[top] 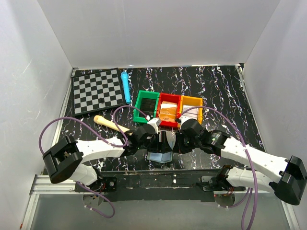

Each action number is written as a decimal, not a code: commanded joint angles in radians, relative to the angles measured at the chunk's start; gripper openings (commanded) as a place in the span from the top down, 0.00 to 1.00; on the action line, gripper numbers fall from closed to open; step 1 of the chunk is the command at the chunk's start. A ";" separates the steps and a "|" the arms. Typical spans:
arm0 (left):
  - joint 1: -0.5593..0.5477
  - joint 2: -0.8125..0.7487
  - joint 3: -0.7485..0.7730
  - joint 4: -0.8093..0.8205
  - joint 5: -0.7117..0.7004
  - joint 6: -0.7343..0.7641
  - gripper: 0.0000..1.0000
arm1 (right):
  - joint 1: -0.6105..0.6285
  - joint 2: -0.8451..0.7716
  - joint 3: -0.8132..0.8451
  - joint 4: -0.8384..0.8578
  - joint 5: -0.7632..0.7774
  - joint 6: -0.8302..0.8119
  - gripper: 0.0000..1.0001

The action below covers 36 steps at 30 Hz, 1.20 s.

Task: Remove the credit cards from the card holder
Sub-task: Remove the credit card from the card holder.

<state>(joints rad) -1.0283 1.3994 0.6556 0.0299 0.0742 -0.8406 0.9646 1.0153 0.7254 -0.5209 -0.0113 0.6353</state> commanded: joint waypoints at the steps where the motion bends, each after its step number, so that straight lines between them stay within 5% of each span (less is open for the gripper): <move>1: -0.010 -0.010 0.015 -0.008 -0.014 0.009 0.37 | 0.005 -0.015 0.051 0.013 -0.009 -0.008 0.99; 24: -0.021 0.009 0.016 -0.012 -0.025 0.009 0.43 | 0.005 -0.043 0.055 0.001 -0.001 -0.005 0.99; 36: -0.019 -0.062 0.007 -0.062 -0.060 0.014 0.37 | 0.005 -0.044 0.051 -0.002 0.004 -0.003 0.99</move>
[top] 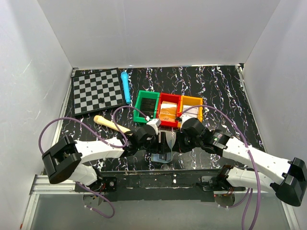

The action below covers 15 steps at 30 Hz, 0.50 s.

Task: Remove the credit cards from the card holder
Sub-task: Remove the credit card from the card holder.

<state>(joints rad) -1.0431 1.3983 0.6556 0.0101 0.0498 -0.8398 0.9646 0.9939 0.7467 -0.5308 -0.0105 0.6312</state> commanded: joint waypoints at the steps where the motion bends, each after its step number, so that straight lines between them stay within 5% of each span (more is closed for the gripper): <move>1: -0.005 -0.065 0.009 -0.054 -0.066 0.011 0.36 | 0.005 -0.023 0.029 0.006 0.003 -0.001 0.99; 10: -0.005 -0.148 -0.001 -0.168 -0.202 0.008 0.33 | 0.005 -0.024 0.019 0.009 0.004 0.001 0.99; 15: -0.005 -0.171 -0.022 -0.083 -0.173 0.018 0.33 | 0.005 -0.029 0.011 0.014 0.004 0.002 0.99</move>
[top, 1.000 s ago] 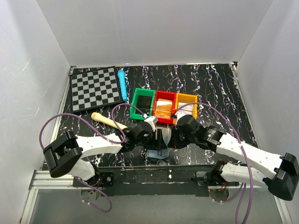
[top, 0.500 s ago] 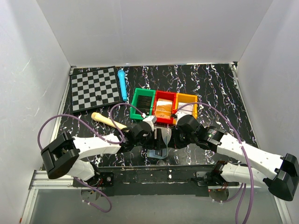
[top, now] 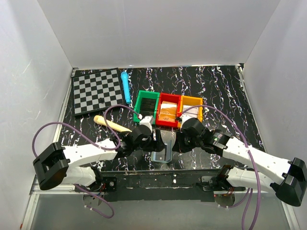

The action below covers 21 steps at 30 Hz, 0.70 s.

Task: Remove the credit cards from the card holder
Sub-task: Remove the credit card from the card holder.

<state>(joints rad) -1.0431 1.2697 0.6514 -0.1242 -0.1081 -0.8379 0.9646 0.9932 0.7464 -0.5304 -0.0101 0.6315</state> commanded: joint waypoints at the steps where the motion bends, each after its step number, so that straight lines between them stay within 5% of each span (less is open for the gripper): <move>1: -0.005 -0.035 -0.019 0.085 0.007 0.023 0.33 | 0.005 -0.030 0.010 0.010 0.005 0.002 0.99; 9: -0.005 0.088 0.025 0.100 0.082 0.020 0.34 | 0.005 -0.056 -0.002 -0.048 0.065 0.025 0.97; 21: -0.005 0.088 -0.019 0.110 0.081 0.010 0.35 | 0.003 -0.174 -0.022 -0.192 0.170 0.060 0.55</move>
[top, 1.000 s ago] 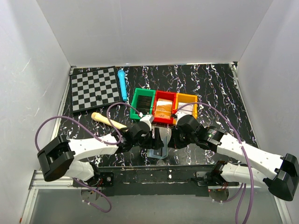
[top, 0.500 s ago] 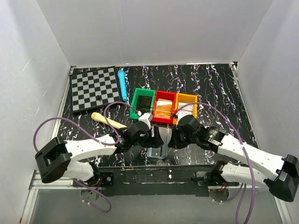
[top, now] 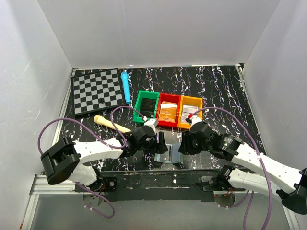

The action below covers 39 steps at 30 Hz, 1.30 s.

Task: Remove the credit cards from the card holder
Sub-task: Remove the credit card from the card holder.

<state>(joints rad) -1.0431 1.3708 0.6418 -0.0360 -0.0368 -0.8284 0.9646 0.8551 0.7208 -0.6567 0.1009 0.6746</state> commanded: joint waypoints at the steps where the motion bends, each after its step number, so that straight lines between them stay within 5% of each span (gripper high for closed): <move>1: -0.005 -0.012 -0.010 0.022 0.008 -0.001 0.35 | 0.003 -0.045 0.011 -0.079 0.069 0.020 0.53; 14: -0.005 -0.078 -0.022 0.022 0.008 -0.001 0.36 | 0.003 0.017 0.032 0.150 -0.147 0.003 0.59; 23: -0.005 -0.081 -0.045 0.077 0.037 0.009 0.39 | -0.023 0.151 -0.125 0.383 -0.196 0.088 0.66; 39: -0.005 -0.056 -0.071 0.097 0.037 -0.002 0.49 | -0.139 0.294 -0.314 0.646 -0.332 0.145 0.63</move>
<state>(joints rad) -1.0431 1.3338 0.5892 0.0463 -0.0021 -0.8303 0.8448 1.1156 0.4248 -0.1246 -0.1833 0.8032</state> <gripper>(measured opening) 0.519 0.363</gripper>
